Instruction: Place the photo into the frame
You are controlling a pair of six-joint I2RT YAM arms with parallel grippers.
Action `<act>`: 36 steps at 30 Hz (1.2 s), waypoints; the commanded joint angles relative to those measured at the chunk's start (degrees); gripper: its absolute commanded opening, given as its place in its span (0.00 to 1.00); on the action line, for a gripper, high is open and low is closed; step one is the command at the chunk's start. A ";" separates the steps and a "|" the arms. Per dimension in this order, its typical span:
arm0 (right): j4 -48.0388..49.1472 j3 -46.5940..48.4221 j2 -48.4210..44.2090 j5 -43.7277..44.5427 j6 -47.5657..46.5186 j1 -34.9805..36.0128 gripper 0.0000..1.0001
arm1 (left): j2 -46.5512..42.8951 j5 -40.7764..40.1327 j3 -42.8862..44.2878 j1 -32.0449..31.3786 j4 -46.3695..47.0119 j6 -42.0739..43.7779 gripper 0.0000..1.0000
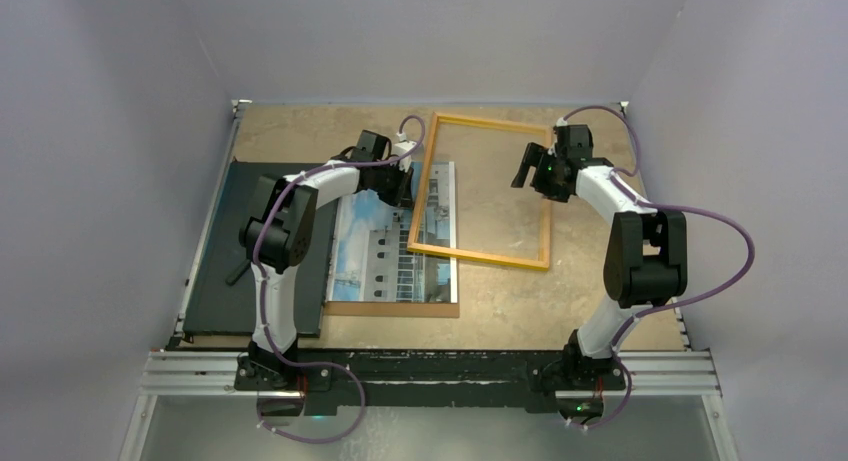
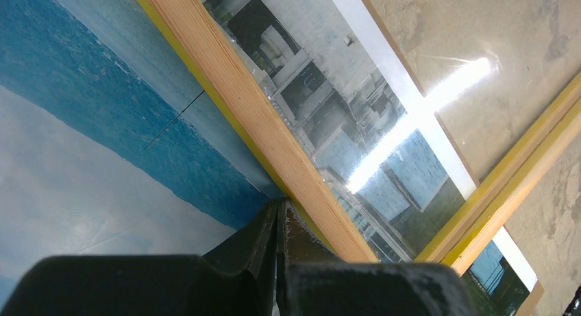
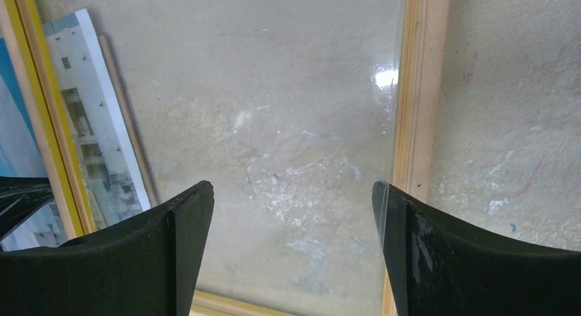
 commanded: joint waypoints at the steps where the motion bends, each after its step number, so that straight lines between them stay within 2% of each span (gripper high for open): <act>1: -0.49 2.21 -0.93 1.16 -0.89 -0.43 0.88 | -0.19 1.56 0.25 -0.41 -0.10 1.03 0.00; 10: 0.99 2.43 1.09 -0.61 -0.04 -0.94 0.89 | -0.19 1.65 0.77 -0.37 -0.25 1.03 0.00; 22: 1.93 2.01 2.52 1.27 0.24 -0.97 0.92 | -0.10 1.78 0.86 -0.37 -0.50 1.03 0.00; 36: 1.32 2.12 0.79 8.12 -0.83 -0.91 0.98 | 0.08 1.80 1.04 -0.37 -0.65 1.03 0.00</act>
